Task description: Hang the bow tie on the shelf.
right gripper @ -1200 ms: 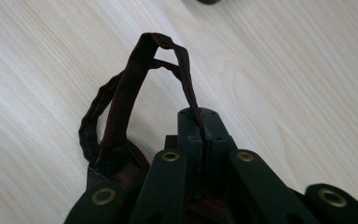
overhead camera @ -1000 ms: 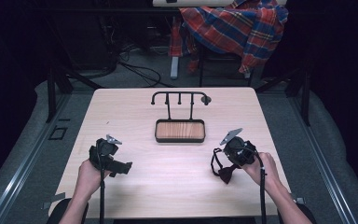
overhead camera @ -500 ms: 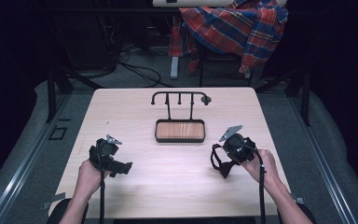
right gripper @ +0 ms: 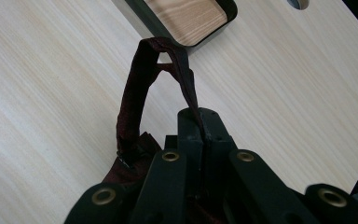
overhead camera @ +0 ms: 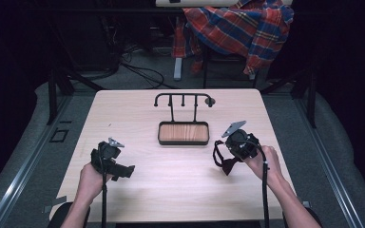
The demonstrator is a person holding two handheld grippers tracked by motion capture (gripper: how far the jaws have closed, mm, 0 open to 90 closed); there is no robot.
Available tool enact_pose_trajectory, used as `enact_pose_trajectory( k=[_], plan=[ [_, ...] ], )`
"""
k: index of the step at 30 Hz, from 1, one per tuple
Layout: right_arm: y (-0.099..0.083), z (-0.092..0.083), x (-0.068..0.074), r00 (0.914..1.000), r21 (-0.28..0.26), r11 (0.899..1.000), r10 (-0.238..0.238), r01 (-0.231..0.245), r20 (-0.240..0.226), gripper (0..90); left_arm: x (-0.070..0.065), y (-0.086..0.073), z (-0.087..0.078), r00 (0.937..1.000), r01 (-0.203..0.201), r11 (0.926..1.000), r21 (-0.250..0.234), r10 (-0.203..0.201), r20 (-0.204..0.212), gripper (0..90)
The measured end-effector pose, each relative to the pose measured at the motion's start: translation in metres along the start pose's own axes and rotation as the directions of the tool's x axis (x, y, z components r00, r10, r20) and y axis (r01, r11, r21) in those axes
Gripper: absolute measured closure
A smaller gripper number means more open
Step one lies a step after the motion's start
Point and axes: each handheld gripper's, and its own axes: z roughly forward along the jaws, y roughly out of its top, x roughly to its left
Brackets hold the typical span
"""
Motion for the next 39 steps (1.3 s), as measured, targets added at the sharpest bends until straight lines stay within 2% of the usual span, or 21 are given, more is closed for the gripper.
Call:
enact_pose_trajectory(
  k=[28, 39],
  plan=[
    [0.027, 0.003, -0.013, 0.9998, -0.029, 0.999, 0.02, -0.02, 0.006, 88.7, 0.0, 0.0, 0.0, 1.0, -0.002, 1.0, 0.001, 0.002, 0.001, 0.8],
    [0.034, 0.003, -0.013, 0.9998, -0.039, 0.999, 0.017, -0.017, 0.011, 88.6, 0.0, 0.0, 0.0, 1.0, -0.003, 1.0, 0.001, 0.003, 0.001, 0.8]
  ],
)
